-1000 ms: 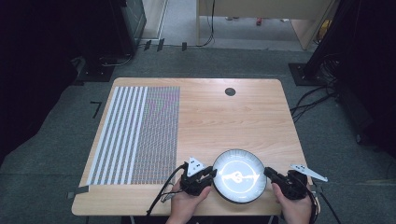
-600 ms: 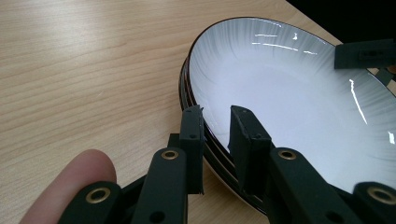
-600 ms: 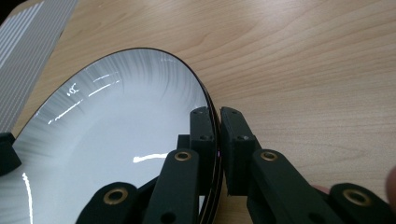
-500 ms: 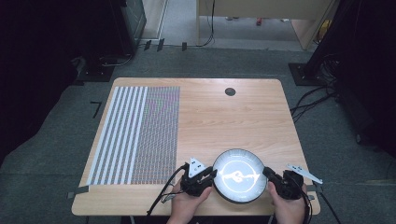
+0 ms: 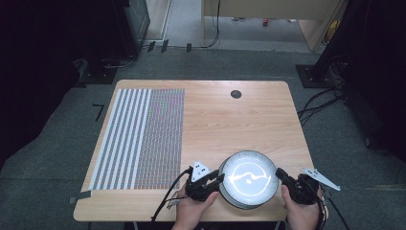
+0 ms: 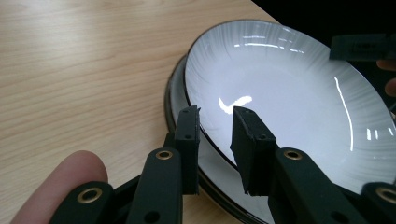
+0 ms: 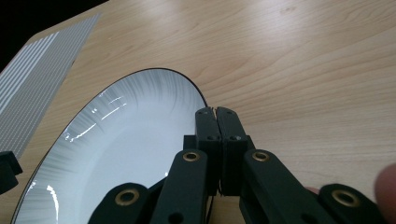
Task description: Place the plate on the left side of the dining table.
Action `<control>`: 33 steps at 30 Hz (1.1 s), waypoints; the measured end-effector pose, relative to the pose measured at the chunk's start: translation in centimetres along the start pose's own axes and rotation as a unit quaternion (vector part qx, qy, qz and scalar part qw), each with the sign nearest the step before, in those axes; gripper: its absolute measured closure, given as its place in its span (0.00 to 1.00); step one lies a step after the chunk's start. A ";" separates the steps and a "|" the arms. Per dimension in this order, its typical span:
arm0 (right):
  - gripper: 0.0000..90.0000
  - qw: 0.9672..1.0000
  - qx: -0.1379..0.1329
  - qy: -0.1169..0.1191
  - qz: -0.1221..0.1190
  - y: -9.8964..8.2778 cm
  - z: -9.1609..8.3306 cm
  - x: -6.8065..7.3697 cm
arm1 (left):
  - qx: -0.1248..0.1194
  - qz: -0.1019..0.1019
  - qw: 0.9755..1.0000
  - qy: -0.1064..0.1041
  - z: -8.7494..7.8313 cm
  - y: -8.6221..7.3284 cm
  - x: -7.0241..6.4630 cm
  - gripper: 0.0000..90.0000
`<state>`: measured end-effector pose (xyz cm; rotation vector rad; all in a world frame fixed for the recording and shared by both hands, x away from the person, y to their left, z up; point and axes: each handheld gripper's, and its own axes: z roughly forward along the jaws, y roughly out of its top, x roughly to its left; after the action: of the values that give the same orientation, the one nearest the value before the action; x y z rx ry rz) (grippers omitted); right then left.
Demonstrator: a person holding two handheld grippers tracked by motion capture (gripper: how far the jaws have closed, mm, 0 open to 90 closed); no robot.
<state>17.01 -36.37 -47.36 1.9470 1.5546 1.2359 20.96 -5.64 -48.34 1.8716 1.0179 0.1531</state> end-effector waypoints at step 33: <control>0.92 0.998 0.063 -0.009 0.025 -0.4 -0.3 0.0 | 0.031 0.001 1.000 0.001 2.0 -0.1 -0.5 0.81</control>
<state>16.59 -36.29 -47.46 2.0820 1.6191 1.1631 21.58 -7.33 -49.26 1.9285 1.0324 0.1265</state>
